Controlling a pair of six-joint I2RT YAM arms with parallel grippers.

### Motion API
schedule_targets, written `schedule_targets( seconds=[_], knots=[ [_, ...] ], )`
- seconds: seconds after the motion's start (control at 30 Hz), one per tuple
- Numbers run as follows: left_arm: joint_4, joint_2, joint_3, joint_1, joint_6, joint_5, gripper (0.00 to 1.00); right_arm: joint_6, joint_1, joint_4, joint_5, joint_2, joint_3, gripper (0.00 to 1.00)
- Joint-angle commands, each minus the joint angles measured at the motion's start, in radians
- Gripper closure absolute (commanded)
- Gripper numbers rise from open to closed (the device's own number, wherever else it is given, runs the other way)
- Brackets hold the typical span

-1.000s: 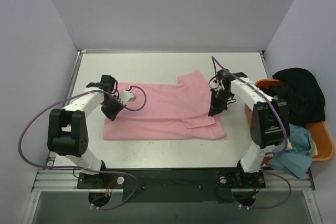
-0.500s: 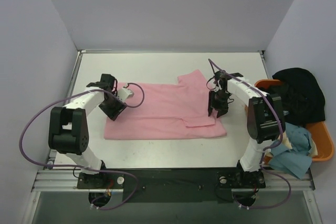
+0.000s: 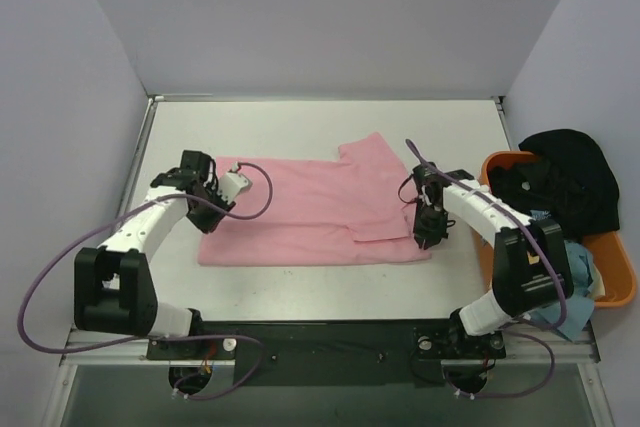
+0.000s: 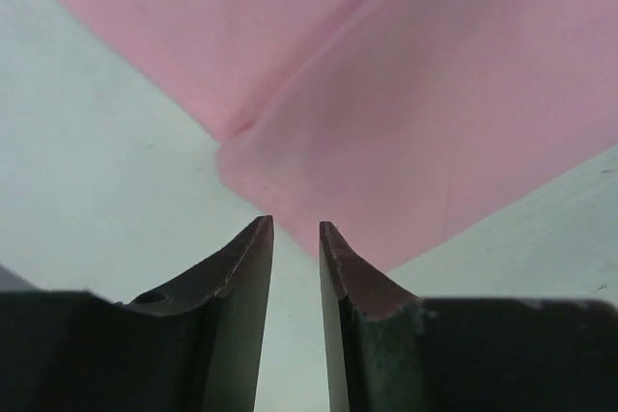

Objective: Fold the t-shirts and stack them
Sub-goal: Fold the flattened tshirt in 1/3 of the way

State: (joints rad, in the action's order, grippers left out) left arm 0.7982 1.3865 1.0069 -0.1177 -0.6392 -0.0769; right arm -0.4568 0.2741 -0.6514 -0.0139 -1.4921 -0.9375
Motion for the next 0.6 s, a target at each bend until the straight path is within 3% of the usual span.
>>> schedule_targets(
  seconds=[0.0, 0.23, 0.43, 0.57],
  knots=[
    [-0.056, 0.065, -0.142, -0.003, -0.008, 0.035, 0.64, -0.049, -0.015, 0.025, 0.000, -0.069, 0.086, 0.92],
    [-0.090, 0.071, -0.278, -0.011, -0.023, 0.089, 0.64, -0.092, -0.029, 0.027, 0.005, 0.012, 0.207, 0.93],
    [0.095, -0.062, -0.315, -0.053, -0.025, -0.012, 0.63, -0.131, -0.023, -0.060, 0.042, 0.137, 0.281, 0.92],
    [0.162, -0.103, -0.227, -0.046, -0.039, -0.032, 0.59, -0.142, -0.006, -0.170, 0.086, 0.207, 0.191, 0.89]
  ],
)
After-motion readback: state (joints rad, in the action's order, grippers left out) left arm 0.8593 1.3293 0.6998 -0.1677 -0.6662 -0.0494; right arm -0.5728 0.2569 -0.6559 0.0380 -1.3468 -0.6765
